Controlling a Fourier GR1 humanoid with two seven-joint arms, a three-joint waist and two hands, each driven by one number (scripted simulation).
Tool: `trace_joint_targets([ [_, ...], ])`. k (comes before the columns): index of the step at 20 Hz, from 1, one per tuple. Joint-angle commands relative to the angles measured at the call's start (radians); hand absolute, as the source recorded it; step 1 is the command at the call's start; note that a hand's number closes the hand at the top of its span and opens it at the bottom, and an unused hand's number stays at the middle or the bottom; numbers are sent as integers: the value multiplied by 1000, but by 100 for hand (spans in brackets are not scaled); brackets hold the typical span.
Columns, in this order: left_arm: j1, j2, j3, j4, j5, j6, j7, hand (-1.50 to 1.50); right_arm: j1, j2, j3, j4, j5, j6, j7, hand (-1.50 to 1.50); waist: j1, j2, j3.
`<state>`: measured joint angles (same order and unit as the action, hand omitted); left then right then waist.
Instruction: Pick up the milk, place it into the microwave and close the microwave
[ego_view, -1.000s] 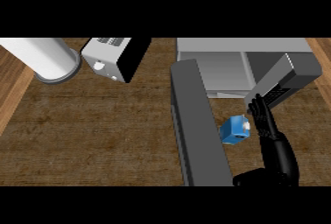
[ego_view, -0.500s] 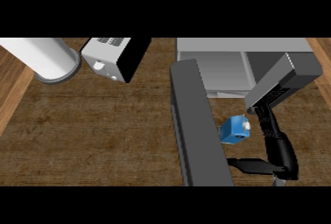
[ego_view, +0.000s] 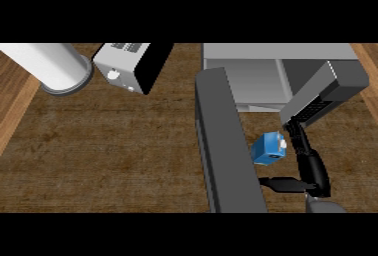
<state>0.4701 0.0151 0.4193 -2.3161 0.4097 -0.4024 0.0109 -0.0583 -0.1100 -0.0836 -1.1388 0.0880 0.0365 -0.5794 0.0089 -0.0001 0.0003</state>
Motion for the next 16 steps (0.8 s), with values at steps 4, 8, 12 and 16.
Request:
trace_joint_targets([
  [4, 12, -14, 30, -31, 25, -11, 22, -150, -127, -26, -57, 251, 25, -35, -134, -150, 2, 0, 0],
  [8, -43, -14, 30, 47, -12, -33, 6, -150, -180, -28, -63, 400, 47, -50, -237, -150, 0, 1, 0],
  [12, -19, 1, 42, -60, 83, -7, 112, -150, -221, -21, -75, 560, 58, -53, -358, -150, 3, 2, 1],
  [16, 20, -15, -11, -21, 18, 1, 23, -150, -316, -36, -87, 591, 30, 8, -320, 150, 5, 1, 0],
])
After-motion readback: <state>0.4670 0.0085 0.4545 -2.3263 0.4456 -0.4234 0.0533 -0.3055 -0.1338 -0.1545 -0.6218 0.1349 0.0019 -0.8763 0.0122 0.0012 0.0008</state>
